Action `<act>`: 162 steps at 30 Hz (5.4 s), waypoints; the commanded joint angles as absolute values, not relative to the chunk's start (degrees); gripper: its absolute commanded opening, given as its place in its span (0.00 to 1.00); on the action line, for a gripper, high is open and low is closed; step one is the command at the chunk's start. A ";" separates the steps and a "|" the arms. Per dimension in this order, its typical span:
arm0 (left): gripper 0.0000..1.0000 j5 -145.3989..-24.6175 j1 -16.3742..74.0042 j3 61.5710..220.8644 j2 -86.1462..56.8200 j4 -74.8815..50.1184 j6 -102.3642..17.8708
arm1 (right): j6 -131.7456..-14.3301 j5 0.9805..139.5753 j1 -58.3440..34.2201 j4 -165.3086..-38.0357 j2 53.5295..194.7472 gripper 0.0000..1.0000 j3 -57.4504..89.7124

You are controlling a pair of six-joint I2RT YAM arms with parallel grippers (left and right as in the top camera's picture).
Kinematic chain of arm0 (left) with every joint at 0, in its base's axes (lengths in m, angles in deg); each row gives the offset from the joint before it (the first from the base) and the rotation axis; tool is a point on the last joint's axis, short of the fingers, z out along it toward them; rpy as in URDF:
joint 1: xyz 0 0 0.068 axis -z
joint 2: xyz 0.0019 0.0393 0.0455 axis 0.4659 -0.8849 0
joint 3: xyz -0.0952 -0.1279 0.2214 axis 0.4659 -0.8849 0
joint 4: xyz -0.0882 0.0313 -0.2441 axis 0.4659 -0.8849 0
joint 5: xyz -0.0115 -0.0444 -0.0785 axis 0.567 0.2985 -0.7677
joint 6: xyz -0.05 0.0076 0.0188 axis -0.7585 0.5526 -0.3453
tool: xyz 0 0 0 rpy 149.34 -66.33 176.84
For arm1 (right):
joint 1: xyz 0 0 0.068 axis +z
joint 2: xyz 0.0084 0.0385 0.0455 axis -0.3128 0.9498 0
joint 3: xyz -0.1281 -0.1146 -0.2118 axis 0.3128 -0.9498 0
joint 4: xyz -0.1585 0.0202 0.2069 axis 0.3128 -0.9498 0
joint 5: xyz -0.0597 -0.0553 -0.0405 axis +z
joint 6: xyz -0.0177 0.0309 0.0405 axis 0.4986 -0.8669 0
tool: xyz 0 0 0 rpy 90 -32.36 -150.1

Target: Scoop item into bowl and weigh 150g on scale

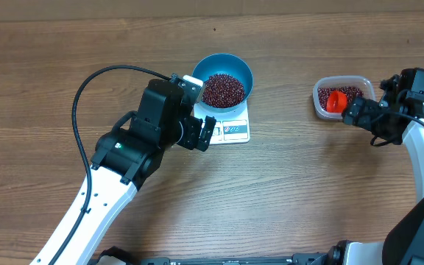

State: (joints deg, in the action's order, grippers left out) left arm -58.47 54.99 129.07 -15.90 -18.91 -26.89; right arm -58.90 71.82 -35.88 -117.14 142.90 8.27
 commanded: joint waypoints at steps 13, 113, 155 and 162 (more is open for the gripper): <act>1.00 -58.87 54.75 129.37 -15.79 -18.69 -27.70 | -46.74 71.58 -35.96 -116.20 142.84 1.00 10.28; 1.00 -58.89 54.77 129.37 -15.79 -18.69 -27.68 | -39.16 58.70 -35.88 -125.64 132.98 1.00 20.27; 1.00 -58.87 54.77 129.37 -15.79 -18.69 -27.68 | -39.16 58.73 -35.88 -125.64 133.00 1.00 20.27; 1.00 -58.87 54.77 129.37 -15.79 -18.69 -27.68 | -39.16 58.70 -35.88 -125.64 133.00 1.00 20.27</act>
State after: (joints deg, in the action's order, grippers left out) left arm -58.45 54.99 129.09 -15.90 -18.91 -26.89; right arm -39.57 59.08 -35.85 -125.57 133.26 19.18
